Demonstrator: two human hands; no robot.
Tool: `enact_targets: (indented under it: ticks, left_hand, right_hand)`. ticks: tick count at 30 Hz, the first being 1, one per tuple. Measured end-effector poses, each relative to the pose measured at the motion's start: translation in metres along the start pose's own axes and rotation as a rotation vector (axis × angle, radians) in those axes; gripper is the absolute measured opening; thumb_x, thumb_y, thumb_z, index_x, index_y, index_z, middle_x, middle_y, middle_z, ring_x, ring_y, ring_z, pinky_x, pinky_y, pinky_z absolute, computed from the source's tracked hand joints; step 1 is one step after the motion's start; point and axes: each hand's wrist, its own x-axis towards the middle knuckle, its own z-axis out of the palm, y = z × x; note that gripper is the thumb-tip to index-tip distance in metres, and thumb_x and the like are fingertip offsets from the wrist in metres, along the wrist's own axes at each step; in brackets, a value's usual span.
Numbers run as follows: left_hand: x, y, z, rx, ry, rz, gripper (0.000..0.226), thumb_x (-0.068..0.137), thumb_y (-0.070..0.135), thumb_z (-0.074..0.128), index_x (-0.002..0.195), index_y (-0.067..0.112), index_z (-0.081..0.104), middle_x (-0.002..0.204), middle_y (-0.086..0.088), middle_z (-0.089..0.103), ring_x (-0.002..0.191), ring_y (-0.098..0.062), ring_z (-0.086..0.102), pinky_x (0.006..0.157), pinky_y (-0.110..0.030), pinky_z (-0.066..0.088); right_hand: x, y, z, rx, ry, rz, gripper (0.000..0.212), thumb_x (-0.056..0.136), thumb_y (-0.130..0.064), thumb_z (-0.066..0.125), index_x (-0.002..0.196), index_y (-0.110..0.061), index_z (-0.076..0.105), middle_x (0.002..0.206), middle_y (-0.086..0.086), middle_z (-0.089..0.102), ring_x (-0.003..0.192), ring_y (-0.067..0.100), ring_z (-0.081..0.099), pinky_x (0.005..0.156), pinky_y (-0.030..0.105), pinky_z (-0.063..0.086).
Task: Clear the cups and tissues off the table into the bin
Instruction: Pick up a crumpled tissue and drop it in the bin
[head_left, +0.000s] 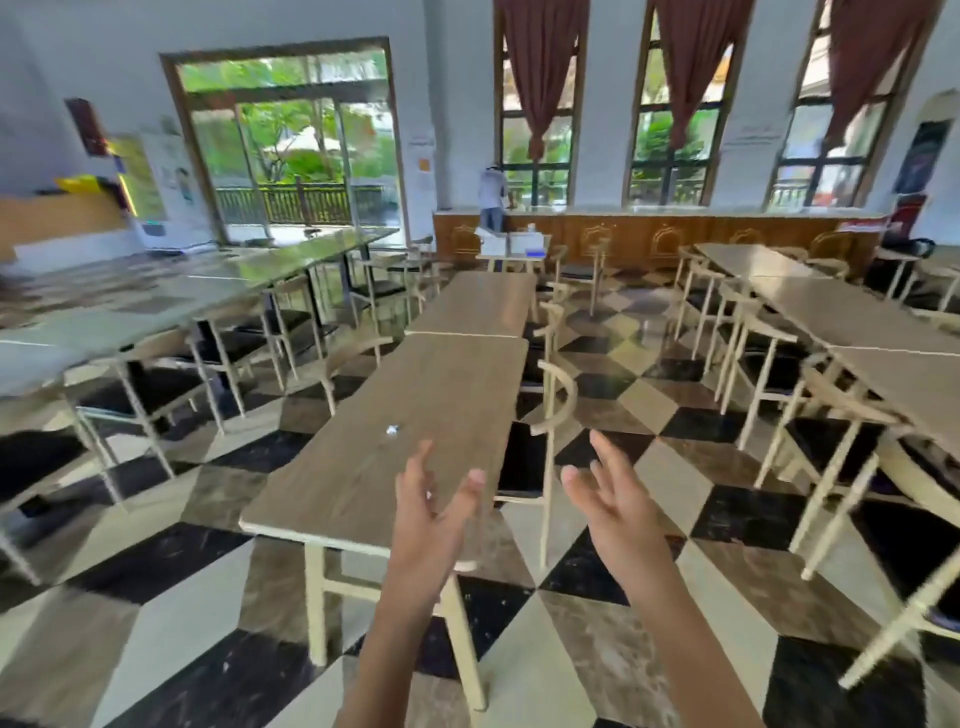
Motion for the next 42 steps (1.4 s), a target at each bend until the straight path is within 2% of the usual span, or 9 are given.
enact_targets:
  ticks: [4, 7, 13, 17, 23, 31, 34, 38, 42]
  left_hand:
    - [0.033, -0.017, -0.066, 0.044, 0.125, -0.006, 0.074, 0.077, 0.068, 0.064, 0.142, 0.044, 0.037, 0.148, 0.006, 0.039, 0.135, -0.017, 0.042, 0.107, -0.043, 0.042]
    - [0.055, -0.029, -0.092, 0.073, 0.169, -0.013, 0.065, 0.082, 0.063, 0.063, 0.14, 0.048, 0.038, 0.15, 0.004, 0.038, 0.133, -0.016, 0.042, 0.101, -0.035, 0.041]
    - [0.129, -0.066, -0.118, 0.083, 0.224, -0.052, 0.067, 0.078, 0.063, 0.061, 0.14, 0.046, 0.04, 0.149, 0.007, 0.036, 0.133, -0.016, 0.04, 0.087, -0.019, 0.038]
    - [0.197, -0.095, -0.122, 0.114, 0.248, -0.068, 0.065, 0.082, 0.061, 0.062, 0.14, 0.047, 0.039, 0.151, 0.007, 0.035, 0.132, -0.017, 0.041, 0.097, -0.033, 0.04]
    - [0.301, -0.124, -0.123, 0.143, 0.279, -0.113, 0.06, 0.086, 0.054, 0.063, 0.14, 0.045, 0.04, 0.151, 0.007, 0.038, 0.132, -0.02, 0.045, 0.107, -0.048, 0.044]
    - [0.406, -0.172, -0.134, 0.115, 0.254, -0.17, 0.056, 0.087, 0.052, 0.064, 0.138, 0.048, 0.042, 0.148, 0.011, 0.041, 0.131, -0.014, 0.044, 0.106, -0.043, 0.042]
    - [0.447, -0.203, -0.142, 0.115, 0.221, -0.207, 0.061, 0.084, 0.056, 0.064, 0.14, 0.042, 0.043, 0.148, 0.007, 0.043, 0.131, -0.017, 0.046, 0.106, -0.045, 0.043]
    - [0.505, -0.258, -0.159, 0.127, 0.158, -0.285, 0.056, 0.088, 0.043, 0.068, 0.139, 0.036, 0.046, 0.147, -0.001, 0.046, 0.127, -0.021, 0.05, 0.104, -0.048, 0.045]
    - [0.558, -0.309, -0.177, 0.121, 0.058, -0.381, 0.058, 0.086, 0.043, 0.069, 0.139, 0.031, 0.048, 0.146, 0.0, 0.047, 0.127, -0.024, 0.05, 0.103, -0.048, 0.046]
  right_hand:
    - [0.038, 0.0, 0.08, 0.019, -0.142, -0.019, 0.077, 0.086, -0.058, 0.058, 0.153, -0.034, 0.029, 0.162, -0.01, 0.03, 0.143, 0.004, 0.031, 0.114, 0.033, 0.034]
    - [0.065, 0.008, 0.116, 0.038, -0.197, -0.024, 0.071, 0.091, -0.05, 0.058, 0.154, -0.033, 0.028, 0.163, -0.009, 0.028, 0.147, 0.007, 0.028, 0.116, 0.032, 0.032]
    - [0.146, 0.033, 0.172, 0.064, -0.249, -0.014, 0.067, 0.09, -0.053, 0.059, 0.15, -0.04, 0.031, 0.16, -0.014, 0.032, 0.147, 0.006, 0.03, 0.112, 0.03, 0.036]
    - [0.217, 0.054, 0.204, 0.082, -0.271, 0.009, 0.066, 0.092, -0.049, 0.059, 0.151, -0.038, 0.031, 0.162, -0.009, 0.031, 0.148, 0.008, 0.029, 0.116, 0.036, 0.035]
    - [0.322, 0.072, 0.243, 0.088, -0.298, 0.046, 0.064, 0.094, -0.041, 0.059, 0.151, -0.032, 0.033, 0.162, -0.007, 0.032, 0.148, 0.009, 0.03, 0.117, 0.034, 0.034]
    - [0.415, 0.102, 0.3, 0.069, -0.308, 0.123, 0.063, 0.095, -0.039, 0.059, 0.151, -0.028, 0.034, 0.162, -0.003, 0.031, 0.147, 0.014, 0.034, 0.12, 0.044, 0.033]
    - [0.445, 0.121, 0.328, 0.054, -0.285, 0.166, 0.061, 0.096, -0.037, 0.059, 0.151, -0.028, 0.035, 0.162, -0.002, 0.032, 0.147, 0.014, 0.034, 0.12, 0.042, 0.033]
    - [0.483, 0.149, 0.371, 0.024, -0.236, 0.247, 0.059, 0.097, -0.034, 0.058, 0.15, -0.028, 0.035, 0.161, -0.004, 0.033, 0.146, 0.014, 0.035, 0.119, 0.037, 0.033]
    - [0.514, 0.178, 0.414, -0.038, -0.177, 0.332, 0.059, 0.098, -0.03, 0.058, 0.151, -0.02, 0.036, 0.16, 0.0, 0.036, 0.147, 0.017, 0.035, 0.119, 0.034, 0.032]
